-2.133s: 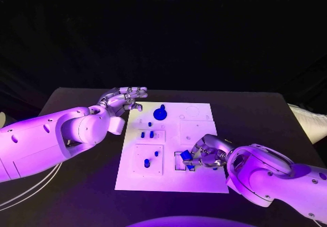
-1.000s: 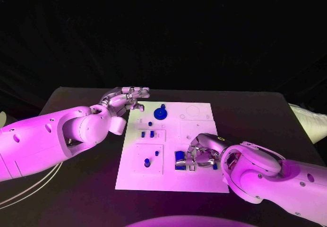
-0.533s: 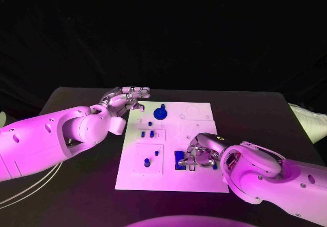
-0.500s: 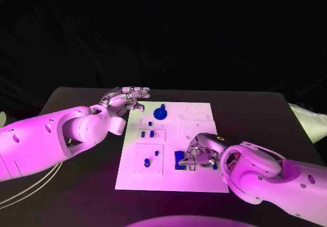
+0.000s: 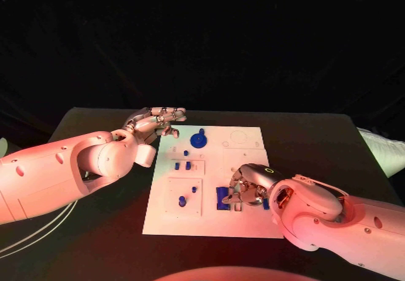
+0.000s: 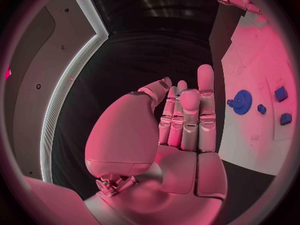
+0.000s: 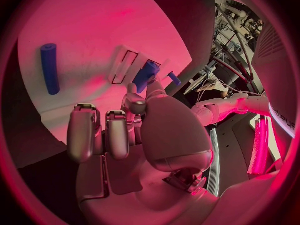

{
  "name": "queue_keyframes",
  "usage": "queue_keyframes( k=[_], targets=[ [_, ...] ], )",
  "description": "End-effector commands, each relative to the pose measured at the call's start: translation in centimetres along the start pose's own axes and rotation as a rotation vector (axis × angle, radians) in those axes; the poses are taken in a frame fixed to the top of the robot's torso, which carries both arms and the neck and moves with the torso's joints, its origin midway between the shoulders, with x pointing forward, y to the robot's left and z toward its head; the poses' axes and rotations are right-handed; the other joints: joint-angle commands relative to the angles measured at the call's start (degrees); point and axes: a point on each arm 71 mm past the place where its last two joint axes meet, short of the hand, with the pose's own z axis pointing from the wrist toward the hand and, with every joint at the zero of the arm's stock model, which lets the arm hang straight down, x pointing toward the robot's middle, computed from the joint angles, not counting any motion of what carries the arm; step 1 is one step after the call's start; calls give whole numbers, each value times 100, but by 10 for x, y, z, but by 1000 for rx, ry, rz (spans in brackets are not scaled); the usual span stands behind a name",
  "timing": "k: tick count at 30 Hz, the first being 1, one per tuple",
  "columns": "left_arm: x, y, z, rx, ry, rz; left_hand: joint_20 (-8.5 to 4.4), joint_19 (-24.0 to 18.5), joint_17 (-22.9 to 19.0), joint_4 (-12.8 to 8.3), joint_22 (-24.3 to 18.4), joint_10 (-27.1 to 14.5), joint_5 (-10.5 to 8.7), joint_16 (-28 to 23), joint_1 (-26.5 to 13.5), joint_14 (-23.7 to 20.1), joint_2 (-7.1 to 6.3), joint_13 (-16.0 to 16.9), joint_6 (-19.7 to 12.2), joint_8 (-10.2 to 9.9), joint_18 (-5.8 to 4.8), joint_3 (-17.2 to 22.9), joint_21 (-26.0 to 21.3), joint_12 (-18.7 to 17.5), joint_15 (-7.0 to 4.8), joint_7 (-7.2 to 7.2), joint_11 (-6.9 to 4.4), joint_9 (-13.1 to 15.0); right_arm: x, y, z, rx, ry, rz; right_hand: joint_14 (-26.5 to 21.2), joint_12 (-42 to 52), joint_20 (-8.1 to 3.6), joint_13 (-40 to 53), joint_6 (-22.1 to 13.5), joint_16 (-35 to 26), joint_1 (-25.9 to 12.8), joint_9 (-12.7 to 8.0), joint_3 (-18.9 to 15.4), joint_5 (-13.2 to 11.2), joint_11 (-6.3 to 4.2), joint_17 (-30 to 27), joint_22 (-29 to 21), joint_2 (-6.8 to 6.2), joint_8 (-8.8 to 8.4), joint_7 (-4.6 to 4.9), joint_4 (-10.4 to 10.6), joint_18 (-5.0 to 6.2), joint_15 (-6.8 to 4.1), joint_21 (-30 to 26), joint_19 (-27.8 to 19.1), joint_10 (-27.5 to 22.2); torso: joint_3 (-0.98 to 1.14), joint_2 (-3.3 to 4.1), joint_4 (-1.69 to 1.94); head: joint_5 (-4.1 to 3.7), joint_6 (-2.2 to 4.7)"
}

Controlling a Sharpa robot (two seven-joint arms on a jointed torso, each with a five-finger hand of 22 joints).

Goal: Assemble the parts on the task board

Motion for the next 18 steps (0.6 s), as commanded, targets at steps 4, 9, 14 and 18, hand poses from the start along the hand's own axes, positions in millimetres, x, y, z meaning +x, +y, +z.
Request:
queue_keyframes(
  k=[4,9,14,18],
  targets=[
    [3,-1,1,8,22,-2,9,17,-1,-13,-6,-43,24,16,-35,-31,4,-6,-16,20,61,-21,-28,30,7,4,-5,-6,1,-1,2,-7,-23,-64,450,88,2,47,59,37,25,16,6,-28,7,694,31,67,35,-6,-24,-51,-33,27,52,62,-6,-9,6,-20,10],
    [2,-1,1,7,20,-2,9,18,-2,-18,-9,-46,28,19,-24,-31,14,-6,-17,22,62,-13,-31,35,5,3,-7,-5,0,-2,-1,-5,-37,-48,450,85,1,50,60,36,-54,25,-33,7,7,694,32,77,36,-5,18,-51,-33,28,53,71,-3,-7,1,-15,24],
    [1,0,1,6,18,-1,9,18,-2,-18,-9,-46,28,19,-24,-31,14,-6,-17,22,62,-13,-31,35,5,3,-7,-5,-5,-5,-7,-6,-77,31,442,-78,9,-42,-15,14,-282,24,-140,155,26,665,-4,50,-14,16,189,-44,-20,3,37,23,0,0,-1,-24,49],
    [1,0,0,5,17,-1,9,18,-4,-19,-10,-48,30,20,-21,-31,19,-7,-18,22,62,-10,-31,37,5,3,-7,-5,-12,-12,-15,5,-98,97,443,-127,28,-63,-184,18,-303,-28,-163,269,67,674,-8,47,-148,69,266,-44,10,-1,33,4,-4,-5,2,-51,60]
  ],
)
